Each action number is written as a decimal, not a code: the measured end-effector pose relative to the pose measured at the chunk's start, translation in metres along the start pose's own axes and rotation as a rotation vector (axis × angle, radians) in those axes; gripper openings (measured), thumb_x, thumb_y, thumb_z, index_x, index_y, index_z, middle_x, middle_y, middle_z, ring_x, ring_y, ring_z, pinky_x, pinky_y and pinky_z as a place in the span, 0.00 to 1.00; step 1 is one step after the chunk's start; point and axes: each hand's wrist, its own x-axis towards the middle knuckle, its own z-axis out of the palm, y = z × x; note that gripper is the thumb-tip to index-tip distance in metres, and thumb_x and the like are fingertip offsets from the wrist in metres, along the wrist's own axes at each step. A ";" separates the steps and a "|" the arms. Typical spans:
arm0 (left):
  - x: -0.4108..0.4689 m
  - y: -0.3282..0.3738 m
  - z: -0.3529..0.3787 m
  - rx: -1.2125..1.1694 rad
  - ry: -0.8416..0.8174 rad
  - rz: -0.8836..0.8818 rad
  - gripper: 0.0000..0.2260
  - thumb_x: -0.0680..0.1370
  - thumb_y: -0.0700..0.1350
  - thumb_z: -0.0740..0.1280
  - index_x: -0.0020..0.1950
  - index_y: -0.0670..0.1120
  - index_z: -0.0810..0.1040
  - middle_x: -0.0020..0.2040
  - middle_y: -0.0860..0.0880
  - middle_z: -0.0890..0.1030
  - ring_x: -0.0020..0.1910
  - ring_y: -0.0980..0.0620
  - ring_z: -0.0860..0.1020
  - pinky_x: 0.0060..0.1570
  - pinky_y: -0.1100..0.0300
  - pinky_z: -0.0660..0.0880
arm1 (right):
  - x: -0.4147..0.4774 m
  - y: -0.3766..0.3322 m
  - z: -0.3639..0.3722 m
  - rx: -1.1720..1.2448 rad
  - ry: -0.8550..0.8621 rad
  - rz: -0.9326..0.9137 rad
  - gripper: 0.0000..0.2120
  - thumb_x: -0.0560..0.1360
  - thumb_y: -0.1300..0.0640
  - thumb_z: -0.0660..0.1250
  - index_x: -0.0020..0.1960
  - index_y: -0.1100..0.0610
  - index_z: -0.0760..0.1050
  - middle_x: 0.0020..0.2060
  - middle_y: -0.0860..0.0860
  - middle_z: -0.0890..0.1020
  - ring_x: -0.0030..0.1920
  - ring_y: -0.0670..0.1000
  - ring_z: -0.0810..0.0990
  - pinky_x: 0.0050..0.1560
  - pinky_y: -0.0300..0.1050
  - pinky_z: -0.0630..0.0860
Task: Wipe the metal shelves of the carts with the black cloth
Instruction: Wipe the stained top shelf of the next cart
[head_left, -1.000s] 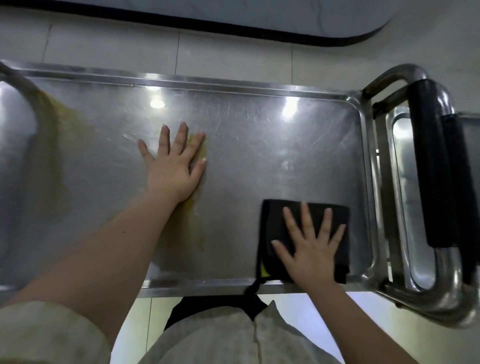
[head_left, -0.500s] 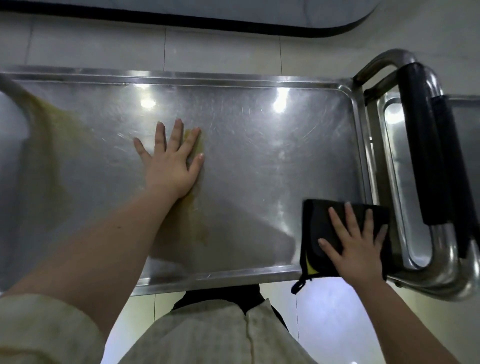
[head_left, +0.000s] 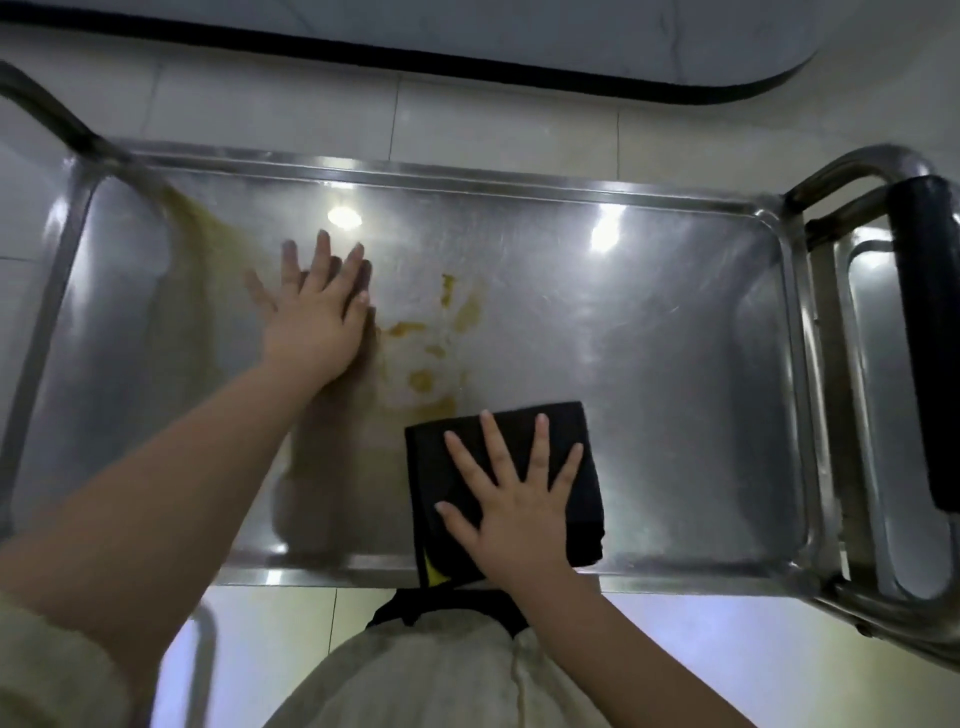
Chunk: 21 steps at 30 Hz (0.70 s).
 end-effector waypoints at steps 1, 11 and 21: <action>0.000 -0.020 -0.003 -0.024 0.018 -0.043 0.24 0.84 0.58 0.48 0.80 0.62 0.46 0.81 0.54 0.40 0.79 0.43 0.37 0.71 0.29 0.40 | 0.001 -0.001 0.001 0.004 0.000 0.018 0.34 0.76 0.29 0.52 0.79 0.38 0.52 0.80 0.47 0.54 0.77 0.69 0.47 0.69 0.78 0.42; 0.002 -0.059 0.014 0.037 0.082 -0.024 0.24 0.82 0.62 0.45 0.78 0.66 0.44 0.81 0.56 0.43 0.80 0.44 0.42 0.70 0.31 0.35 | 0.099 0.017 -0.031 -0.008 0.019 0.032 0.32 0.75 0.26 0.39 0.77 0.32 0.40 0.80 0.45 0.47 0.77 0.67 0.40 0.70 0.75 0.39; 0.006 -0.067 0.018 -0.009 0.083 -0.016 0.24 0.82 0.64 0.43 0.78 0.68 0.42 0.81 0.57 0.40 0.80 0.47 0.39 0.71 0.31 0.34 | 0.204 -0.010 -0.058 0.069 0.020 0.099 0.33 0.76 0.27 0.41 0.78 0.35 0.38 0.80 0.45 0.41 0.77 0.64 0.35 0.71 0.73 0.36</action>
